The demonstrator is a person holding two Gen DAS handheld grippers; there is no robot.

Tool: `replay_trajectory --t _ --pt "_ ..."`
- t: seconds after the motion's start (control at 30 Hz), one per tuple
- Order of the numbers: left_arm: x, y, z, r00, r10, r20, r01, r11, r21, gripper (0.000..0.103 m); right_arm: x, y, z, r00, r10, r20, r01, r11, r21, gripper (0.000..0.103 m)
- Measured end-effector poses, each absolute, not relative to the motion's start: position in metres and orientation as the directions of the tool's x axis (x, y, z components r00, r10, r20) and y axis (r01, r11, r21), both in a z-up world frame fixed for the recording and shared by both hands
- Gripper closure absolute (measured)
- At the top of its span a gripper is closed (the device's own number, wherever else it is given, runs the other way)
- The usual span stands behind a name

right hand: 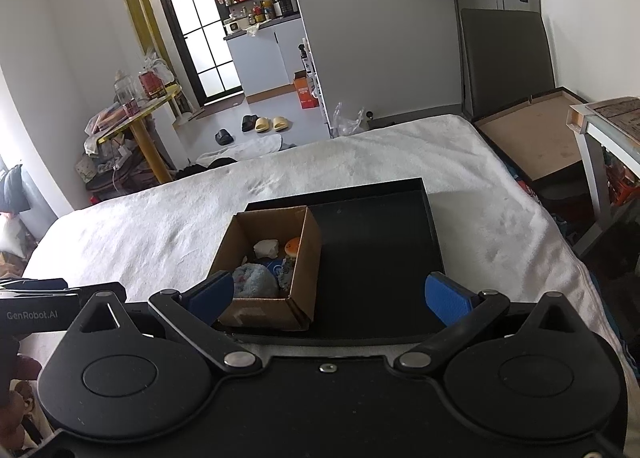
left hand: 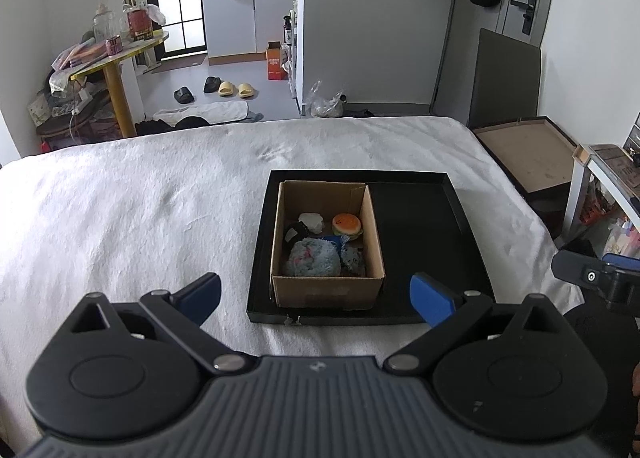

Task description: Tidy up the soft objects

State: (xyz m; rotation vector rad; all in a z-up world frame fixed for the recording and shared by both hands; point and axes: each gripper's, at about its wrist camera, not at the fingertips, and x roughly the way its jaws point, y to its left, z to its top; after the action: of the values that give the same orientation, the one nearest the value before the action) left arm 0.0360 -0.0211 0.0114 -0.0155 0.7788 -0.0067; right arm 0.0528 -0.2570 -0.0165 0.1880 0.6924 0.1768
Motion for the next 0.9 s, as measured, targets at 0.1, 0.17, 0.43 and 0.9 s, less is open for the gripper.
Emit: replay_trajectory --t 0.1,0.17,0.43,0.9 --pt "0.0362 -0.0223 0.0105 0.708 -0.011 -0.706 -0.002 1.000 -0.018 0.003 0.0511 -0.2565 -0.0165 0.754 0.215 -0.621 -0.094 0.971 0.221 0.000" --pt "0.0357 -0.0231 0.0107 0.706 -0.012 -0.708 0.000 1.000 -0.017 0.003 0.0510 -0.2565 -0.0171 0.750 0.220 -0.624 -0.100 0.970 0.222 0.000" --pt "0.0335 -0.0243 0.0125 0.708 -0.011 -0.706 0.005 1.000 -0.011 0.003 0.0503 -0.2553 -0.0184 0.747 0.222 -0.627 -0.101 0.970 0.222 0.000" --pt "0.0332 -0.0229 0.0123 0.706 -0.013 -0.708 0.004 1.000 -0.015 0.003 0.0484 -0.2553 -0.0187 0.743 0.228 -0.629 -0.108 0.969 0.224 0.000"
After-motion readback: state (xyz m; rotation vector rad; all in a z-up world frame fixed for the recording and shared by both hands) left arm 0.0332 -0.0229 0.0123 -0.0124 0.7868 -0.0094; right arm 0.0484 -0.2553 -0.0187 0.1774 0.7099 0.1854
